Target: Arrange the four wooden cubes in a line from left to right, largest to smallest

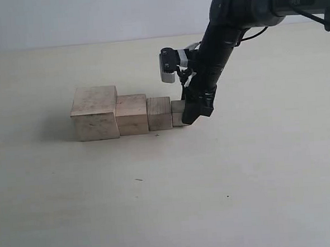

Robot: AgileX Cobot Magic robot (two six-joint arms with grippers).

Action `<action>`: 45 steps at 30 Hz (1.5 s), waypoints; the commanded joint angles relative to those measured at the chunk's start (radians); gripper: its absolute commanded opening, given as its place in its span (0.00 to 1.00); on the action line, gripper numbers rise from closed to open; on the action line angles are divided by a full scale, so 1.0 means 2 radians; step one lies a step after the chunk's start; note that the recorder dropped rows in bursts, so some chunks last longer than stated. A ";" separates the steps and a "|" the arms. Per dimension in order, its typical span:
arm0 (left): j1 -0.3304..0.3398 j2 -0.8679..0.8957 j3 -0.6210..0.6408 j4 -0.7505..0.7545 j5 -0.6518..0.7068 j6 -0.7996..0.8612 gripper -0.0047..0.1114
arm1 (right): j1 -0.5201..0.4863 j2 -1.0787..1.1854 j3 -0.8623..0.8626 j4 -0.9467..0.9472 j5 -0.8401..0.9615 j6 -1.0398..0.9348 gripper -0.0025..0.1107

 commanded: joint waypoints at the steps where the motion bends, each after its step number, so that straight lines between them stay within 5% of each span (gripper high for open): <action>1: -0.003 -0.003 0.000 0.002 -0.003 0.001 0.04 | 0.001 0.015 0.004 -0.017 0.004 0.004 0.17; 5: -0.003 -0.003 0.000 0.002 -0.003 0.001 0.04 | 0.001 0.012 0.004 -0.014 0.005 0.024 0.58; 7: -0.003 -0.003 0.000 0.002 -0.003 0.001 0.04 | 0.001 0.007 0.004 -0.014 -0.002 0.043 0.69; 10: -0.003 -0.003 0.000 0.002 -0.003 0.001 0.04 | 0.001 -0.011 0.004 -0.015 -0.008 0.058 0.71; 19: -0.003 -0.003 0.000 0.002 -0.003 0.001 0.04 | 0.001 -0.072 0.004 -0.094 -0.009 0.202 0.65; 26: -0.003 -0.003 0.000 0.002 -0.003 0.001 0.04 | 0.001 -0.063 0.004 -0.093 0.005 0.252 0.46; 37: -0.003 -0.003 0.000 0.002 -0.003 0.001 0.04 | 0.001 -0.041 0.004 -0.112 0.016 0.365 0.44; 45: -0.003 -0.003 0.000 0.002 -0.003 0.001 0.04 | 0.001 -0.037 0.004 -0.112 0.016 0.454 0.03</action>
